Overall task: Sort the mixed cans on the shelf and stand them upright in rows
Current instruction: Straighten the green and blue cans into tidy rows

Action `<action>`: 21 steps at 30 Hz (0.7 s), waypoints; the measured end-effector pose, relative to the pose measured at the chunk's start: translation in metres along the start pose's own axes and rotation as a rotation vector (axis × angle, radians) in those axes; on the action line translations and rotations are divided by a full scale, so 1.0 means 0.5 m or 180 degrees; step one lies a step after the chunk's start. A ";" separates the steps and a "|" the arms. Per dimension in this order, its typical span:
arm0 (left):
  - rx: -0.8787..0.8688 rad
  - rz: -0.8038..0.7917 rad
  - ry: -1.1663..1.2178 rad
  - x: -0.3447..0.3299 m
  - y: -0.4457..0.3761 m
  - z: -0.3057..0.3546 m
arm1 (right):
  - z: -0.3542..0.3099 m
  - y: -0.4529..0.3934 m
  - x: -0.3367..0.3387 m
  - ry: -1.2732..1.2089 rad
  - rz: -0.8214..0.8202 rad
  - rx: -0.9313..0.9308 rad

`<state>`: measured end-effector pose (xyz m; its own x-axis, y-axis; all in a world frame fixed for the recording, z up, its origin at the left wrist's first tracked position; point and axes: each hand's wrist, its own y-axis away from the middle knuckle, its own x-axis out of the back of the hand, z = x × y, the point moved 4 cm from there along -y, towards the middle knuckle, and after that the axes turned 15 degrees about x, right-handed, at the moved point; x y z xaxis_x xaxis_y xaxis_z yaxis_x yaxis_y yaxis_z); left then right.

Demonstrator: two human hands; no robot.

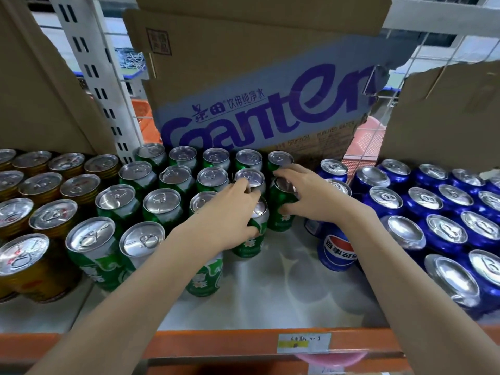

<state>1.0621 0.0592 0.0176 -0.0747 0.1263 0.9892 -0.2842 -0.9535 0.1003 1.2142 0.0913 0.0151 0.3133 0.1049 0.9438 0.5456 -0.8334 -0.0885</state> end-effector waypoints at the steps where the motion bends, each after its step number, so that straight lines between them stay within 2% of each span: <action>1: -0.0006 0.0022 -0.0012 0.000 0.000 0.000 | 0.002 0.003 -0.005 0.0056 0.0029 -0.0052; 4: -0.0020 0.0060 -0.0054 0.001 0.001 0.002 | 0.006 0.005 -0.015 0.0172 0.0101 -0.0197; 21: -0.0187 0.0062 0.0106 0.005 0.005 -0.001 | 0.014 -0.003 -0.026 0.0231 0.0374 -0.0204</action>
<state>1.0605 0.0572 0.0201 -0.1121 0.1179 0.9867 -0.3379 -0.9383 0.0737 1.2145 0.0950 0.0007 0.3138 -0.0329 0.9489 0.4570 -0.8708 -0.1813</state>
